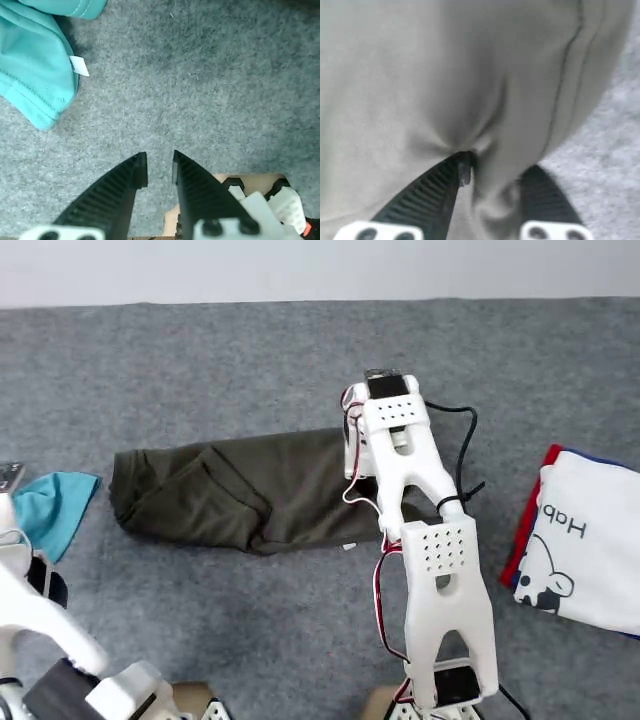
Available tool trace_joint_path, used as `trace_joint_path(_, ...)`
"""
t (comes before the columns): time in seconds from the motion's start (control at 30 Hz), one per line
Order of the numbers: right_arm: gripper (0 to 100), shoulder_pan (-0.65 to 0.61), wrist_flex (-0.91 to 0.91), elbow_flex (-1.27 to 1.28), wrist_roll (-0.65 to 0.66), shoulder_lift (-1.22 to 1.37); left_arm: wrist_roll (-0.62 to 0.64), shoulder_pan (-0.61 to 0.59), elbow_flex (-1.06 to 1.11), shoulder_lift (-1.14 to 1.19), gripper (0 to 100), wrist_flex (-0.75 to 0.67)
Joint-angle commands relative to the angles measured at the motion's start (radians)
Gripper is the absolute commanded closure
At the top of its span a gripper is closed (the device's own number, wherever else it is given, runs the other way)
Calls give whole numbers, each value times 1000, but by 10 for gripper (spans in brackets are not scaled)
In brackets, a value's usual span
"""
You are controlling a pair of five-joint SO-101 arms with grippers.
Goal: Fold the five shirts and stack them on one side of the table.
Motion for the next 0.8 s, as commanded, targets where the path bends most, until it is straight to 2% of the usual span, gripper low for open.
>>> trace_joint_path(0.0, 989, 4, 7, -29, 72, 21, -5, 0, -4, -43, 903, 12)
trace_joint_path(0.2, 988, 99, 74, -107, 94, -21, -5, 5, -4, -43, 903, 11)
trace_joint_path(0.6, 988, 414, 93, -138, 362, -97, -5, 5, -5, -43, 903, 9)
trace_joint_path(0.77, 988, 443, 97, -133, 423, -125, -5, 5, -4, -37, 903, 6)
